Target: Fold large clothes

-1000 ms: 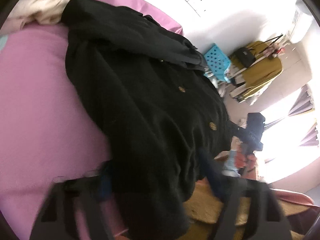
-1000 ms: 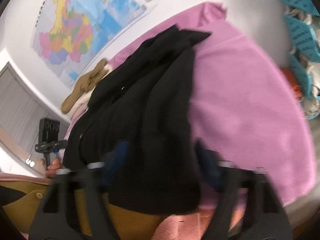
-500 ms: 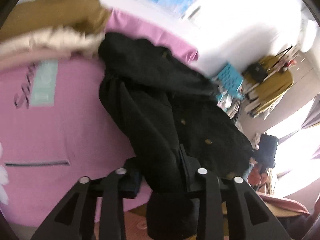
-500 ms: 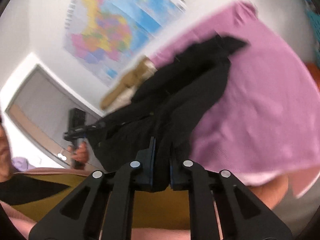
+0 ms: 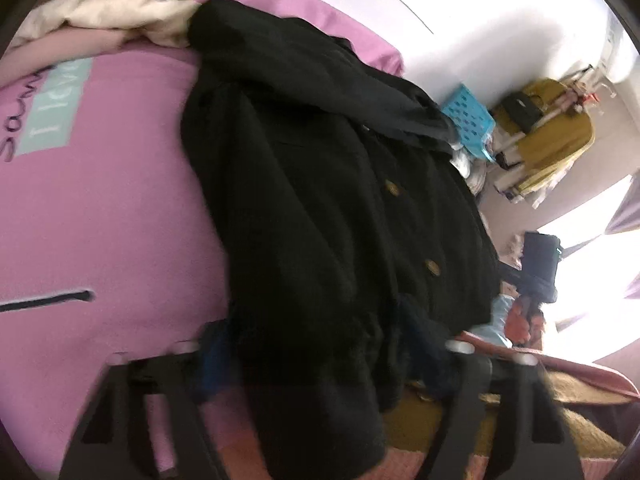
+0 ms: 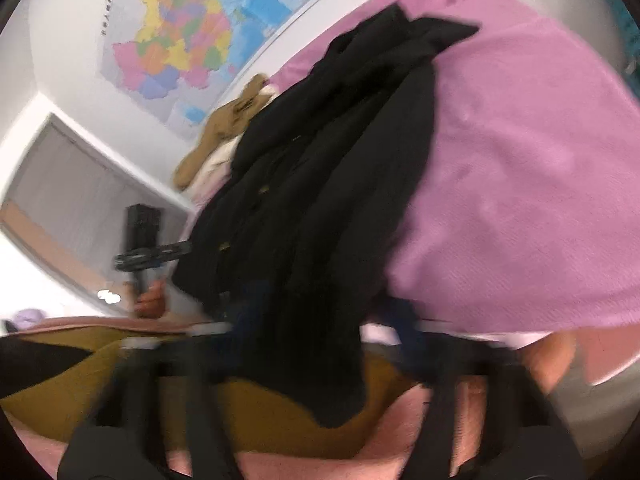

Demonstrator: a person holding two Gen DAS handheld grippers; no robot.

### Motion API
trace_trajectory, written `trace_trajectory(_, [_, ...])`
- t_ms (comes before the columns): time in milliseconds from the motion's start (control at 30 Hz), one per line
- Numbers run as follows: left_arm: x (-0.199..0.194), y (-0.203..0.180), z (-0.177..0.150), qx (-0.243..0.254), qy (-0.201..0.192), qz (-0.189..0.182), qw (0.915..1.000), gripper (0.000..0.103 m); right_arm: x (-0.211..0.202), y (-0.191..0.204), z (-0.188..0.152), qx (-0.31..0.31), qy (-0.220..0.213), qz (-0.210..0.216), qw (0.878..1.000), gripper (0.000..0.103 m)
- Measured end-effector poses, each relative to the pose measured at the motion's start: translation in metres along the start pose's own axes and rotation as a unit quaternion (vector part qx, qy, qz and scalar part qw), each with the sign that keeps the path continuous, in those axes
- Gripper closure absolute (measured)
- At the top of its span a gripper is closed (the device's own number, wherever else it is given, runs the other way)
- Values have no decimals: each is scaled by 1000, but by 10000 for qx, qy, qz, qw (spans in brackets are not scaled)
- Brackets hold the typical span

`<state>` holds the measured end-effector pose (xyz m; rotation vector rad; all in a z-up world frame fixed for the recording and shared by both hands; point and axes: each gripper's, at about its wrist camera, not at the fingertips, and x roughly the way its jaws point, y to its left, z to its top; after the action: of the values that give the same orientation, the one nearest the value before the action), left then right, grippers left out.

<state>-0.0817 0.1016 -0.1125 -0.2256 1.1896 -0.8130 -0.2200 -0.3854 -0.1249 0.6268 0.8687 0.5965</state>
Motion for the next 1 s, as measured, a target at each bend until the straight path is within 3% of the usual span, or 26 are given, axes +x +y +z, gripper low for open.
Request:
trace_trajectory(67, [0, -3, -1, 25, 27, 48, 10000, 73, 1, 4, 1, -24, -1, 59, 10000, 87])
trace_trajectory(100, [-2, -5, 0, 14, -37, 19, 10000, 78, -1, 6, 1, 14, -28, 163, 9999, 89])
trace_trajectory(367, [-52, -2, 23, -239, -532, -371, 9976, 80, -33, 27, 36, 226, -954, 964, 9905, 93])
trace_trajectory(633, [-82, -13, 73, -138, -686, -420, 9967, 80, -39, 51, 111, 116, -1377, 1007, 9853, 93])
trace_trajectory(1000, [-106, -25, 148, 41, -825, -163, 9965, 80, -38, 48, 191, 315, -1677, 1008, 9802, 93])
